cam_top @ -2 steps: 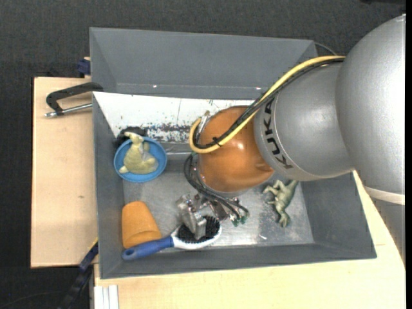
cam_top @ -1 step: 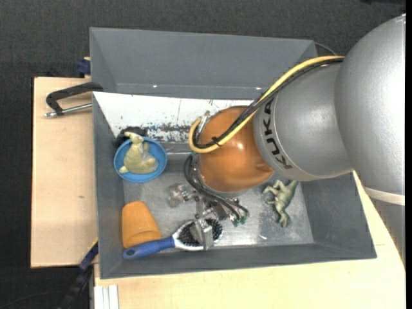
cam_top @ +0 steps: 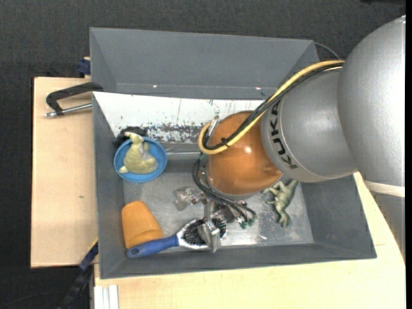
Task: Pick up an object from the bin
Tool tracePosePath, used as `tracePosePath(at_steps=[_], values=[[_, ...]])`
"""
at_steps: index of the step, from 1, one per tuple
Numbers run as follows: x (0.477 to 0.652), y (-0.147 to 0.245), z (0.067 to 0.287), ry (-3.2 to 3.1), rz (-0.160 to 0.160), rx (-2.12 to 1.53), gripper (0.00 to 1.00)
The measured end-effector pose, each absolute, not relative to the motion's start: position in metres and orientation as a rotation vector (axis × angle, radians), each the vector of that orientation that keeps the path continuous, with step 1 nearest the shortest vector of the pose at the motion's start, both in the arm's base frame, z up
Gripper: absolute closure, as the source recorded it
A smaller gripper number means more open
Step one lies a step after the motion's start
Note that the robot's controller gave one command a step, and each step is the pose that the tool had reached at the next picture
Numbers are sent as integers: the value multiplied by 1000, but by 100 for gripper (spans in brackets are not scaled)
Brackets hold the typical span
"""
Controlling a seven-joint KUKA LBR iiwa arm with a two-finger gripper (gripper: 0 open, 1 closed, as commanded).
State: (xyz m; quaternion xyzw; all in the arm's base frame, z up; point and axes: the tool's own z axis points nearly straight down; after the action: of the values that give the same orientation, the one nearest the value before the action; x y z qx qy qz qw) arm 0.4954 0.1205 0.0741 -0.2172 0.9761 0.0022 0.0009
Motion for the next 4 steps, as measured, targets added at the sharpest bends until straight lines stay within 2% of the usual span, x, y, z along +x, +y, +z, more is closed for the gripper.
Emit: tracePosePath(at_steps=[1, 2, 3, 4], values=[[496, 120, 76, 3061, 5, -683, 100], [536, 143, 75, 3073, -18, -659, 100], [550, 103, 76, 3070, 7, -617, 100], [557, 114, 77, 3072, 1, -615, 100]])
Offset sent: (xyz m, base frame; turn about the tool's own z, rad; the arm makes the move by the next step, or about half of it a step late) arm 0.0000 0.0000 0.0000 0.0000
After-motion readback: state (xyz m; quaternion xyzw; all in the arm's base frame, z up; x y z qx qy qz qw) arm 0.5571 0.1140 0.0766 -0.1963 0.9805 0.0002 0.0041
